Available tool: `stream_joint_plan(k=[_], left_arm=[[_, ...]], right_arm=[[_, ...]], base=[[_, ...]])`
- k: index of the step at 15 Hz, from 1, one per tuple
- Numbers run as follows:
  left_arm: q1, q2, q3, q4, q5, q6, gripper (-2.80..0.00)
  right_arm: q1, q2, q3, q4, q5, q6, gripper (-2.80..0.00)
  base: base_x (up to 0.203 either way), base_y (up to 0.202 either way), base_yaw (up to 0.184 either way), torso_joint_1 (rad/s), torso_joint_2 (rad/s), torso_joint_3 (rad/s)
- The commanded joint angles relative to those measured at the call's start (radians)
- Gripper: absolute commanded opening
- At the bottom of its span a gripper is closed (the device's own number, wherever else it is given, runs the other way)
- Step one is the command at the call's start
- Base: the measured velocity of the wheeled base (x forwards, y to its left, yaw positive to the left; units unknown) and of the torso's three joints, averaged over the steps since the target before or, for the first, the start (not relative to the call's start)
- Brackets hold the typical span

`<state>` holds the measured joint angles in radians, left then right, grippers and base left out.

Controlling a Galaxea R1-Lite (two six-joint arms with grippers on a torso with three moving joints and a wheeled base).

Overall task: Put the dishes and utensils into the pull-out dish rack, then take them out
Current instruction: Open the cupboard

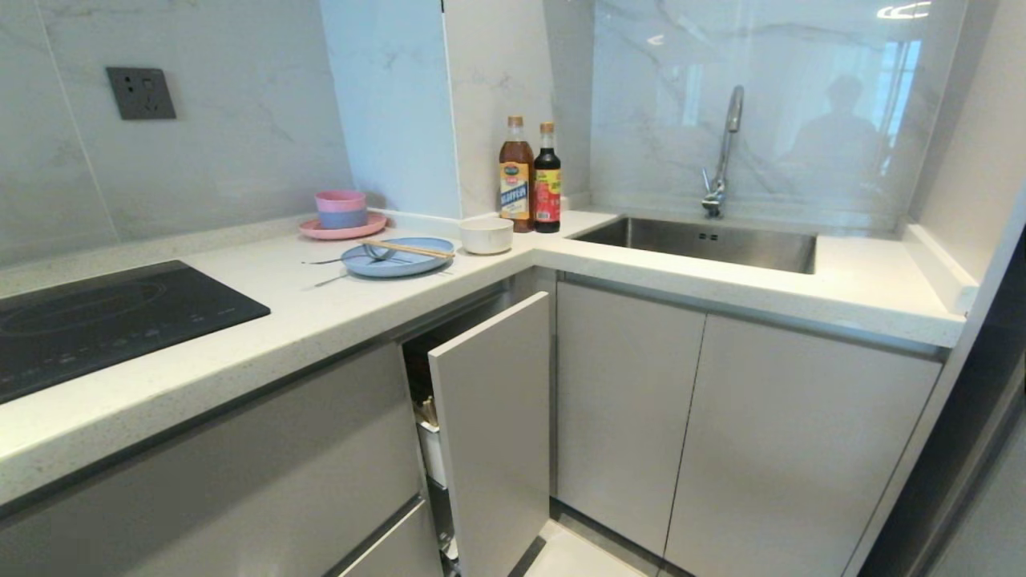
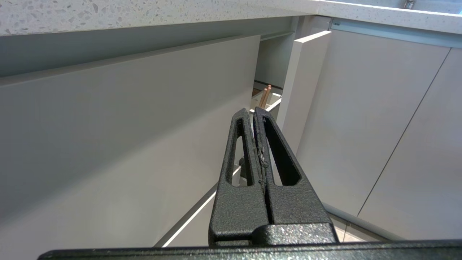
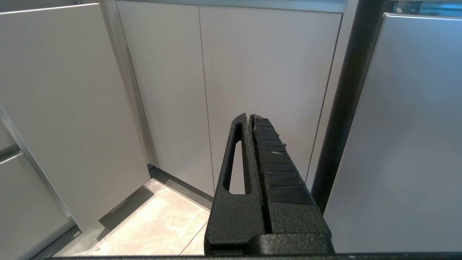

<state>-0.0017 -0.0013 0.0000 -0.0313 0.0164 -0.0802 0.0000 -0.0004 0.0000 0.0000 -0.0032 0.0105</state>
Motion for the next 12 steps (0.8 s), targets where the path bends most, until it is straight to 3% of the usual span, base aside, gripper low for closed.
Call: stream_joint_plan(k=[1, 9, 12], left_arm=[[0.0, 0.001, 0.011, -0.001, 0.0, 0.0, -2.8], [0.0, 0.001, 0.011, 0.002, 0.0, 0.006, -2.8], [0.0, 0.001, 0.011, -0.001, -0.001, 0.005, -2.8]], right_arm=[[0.0, 0.0, 0.002, 0.0, 0.0, 0.0, -2.8], [0.0, 0.0, 0.002, 0.0, 0.0, 0.0, -2.8], [0.0, 0.0, 0.002, 0.0, 0.0, 0.0, -2.8]], base=[[0.0, 0.0, 0.0, 0.0, 0.0, 0.0], [0.0, 0.0, 0.0, 0.0, 0.0, 0.0], [0.122, 0.0, 0.0, -0.004, 0.0, 0.006]])
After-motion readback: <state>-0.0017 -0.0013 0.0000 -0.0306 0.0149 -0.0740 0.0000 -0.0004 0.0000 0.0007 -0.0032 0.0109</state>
